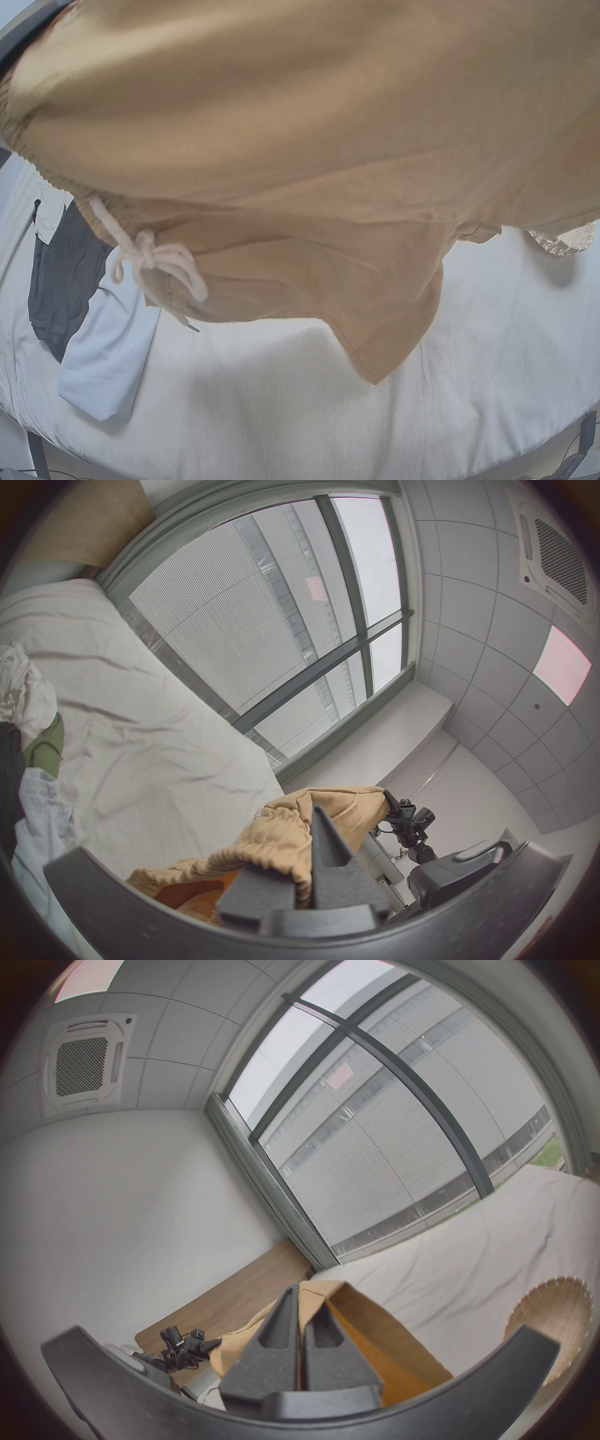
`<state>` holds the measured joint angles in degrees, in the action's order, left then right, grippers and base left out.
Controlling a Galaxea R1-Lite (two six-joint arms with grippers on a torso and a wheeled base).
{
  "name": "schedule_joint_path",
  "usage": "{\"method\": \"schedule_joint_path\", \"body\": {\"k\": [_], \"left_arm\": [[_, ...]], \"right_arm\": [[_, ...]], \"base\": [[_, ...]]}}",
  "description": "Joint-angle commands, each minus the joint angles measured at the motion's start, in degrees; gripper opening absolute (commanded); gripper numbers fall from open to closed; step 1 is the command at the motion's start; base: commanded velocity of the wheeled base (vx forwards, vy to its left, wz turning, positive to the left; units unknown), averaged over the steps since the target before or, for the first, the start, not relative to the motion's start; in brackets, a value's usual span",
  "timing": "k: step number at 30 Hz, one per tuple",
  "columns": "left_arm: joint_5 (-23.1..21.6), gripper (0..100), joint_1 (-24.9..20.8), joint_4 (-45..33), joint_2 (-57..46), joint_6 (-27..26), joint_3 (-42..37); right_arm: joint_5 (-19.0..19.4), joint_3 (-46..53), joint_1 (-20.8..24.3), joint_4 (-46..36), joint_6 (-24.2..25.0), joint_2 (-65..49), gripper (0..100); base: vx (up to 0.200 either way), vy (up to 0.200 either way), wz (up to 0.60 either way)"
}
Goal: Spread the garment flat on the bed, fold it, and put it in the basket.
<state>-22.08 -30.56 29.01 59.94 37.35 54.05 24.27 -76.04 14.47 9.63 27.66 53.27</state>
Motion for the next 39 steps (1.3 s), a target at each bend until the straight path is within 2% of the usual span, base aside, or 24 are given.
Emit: {"method": "schedule_joint_path", "body": {"k": [1,2,4,5,9,13,16,21,26,39], "left_arm": [[0.28,0,0.24,-10.82,-7.38,-0.09,-4.83],[0.37,0,0.24,-14.25,-8.79,-0.09,-4.66],[0.37,0,0.24,-14.25,-8.79,-0.09,-4.66],[0.54,0,0.33,-17.15,-9.93,-0.09,-4.66],[1.95,0,0.68,-17.85,-10.28,-0.17,-5.36],[2.21,0,3.14,-16.71,-9.32,-0.35,-5.71],[1.77,0,5.69,-13.72,-6.59,-0.35,-5.8],[1.51,0,9.56,-3.96,-0.09,0.0,-5.71],[1.51,0,10.08,1.31,5.71,0.09,-4.83],[1.6,0,11.23,7.2,17.75,0.09,1.58]], "right_arm": [[0.51,25.6,0.12,3.64,-0.06,-8.89,0],[0.51,29.73,0.03,6.72,-0.06,-8.98,0],[0.51,29.73,0.03,6.72,-0.06,-8.98,0],[0.51,33.15,0.03,9.44,-0.06,-8.62,0],[0.51,35.35,0.03,10.5,-0.06,-7.48,0],[0.51,35.18,-0.23,11.2,0.03,-3.79,0],[0.51,34.74,-1.11,13.4,0.11,-1.07,0],[0.51,33.77,-2.96,20.87,0.46,6.05,0],[0.43,31.22,-3.4,24.65,0.55,12.29,0],[0.43,22.96,-5.86,30.45,1.08,25.83,0]], "base": [[0.0,0.0,0.0],[0.0,0.0,0.0],[0.0,0.0,0.0],[0.0,0.0,0.0],[0.0,0.0,0.0],[0.0,0.0,0.0],[0.0,0.0,0.0],[0.0,0.0,0.0],[0.0,0.0,0.0],[0.0,0.0,0.0]]}}
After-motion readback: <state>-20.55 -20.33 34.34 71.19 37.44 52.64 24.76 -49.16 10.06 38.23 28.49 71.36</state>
